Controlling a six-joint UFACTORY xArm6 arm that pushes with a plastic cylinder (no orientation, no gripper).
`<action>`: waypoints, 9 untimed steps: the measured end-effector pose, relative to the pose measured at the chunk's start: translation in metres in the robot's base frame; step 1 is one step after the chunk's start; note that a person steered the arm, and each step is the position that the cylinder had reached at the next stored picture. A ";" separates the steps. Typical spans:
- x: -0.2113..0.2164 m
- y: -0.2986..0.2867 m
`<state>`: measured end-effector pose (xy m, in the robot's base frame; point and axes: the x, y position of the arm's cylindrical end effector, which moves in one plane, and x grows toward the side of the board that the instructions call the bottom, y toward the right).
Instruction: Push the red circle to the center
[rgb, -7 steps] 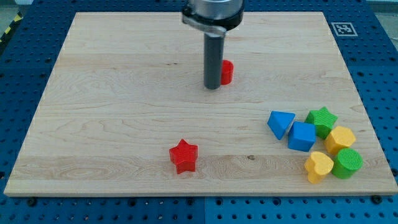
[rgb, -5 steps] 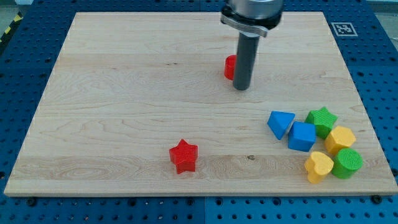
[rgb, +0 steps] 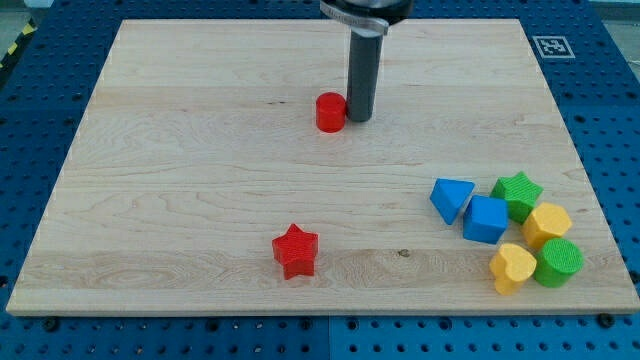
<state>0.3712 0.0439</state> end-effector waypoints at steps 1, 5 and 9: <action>-0.023 0.000; -0.010 -0.038; -0.015 -0.038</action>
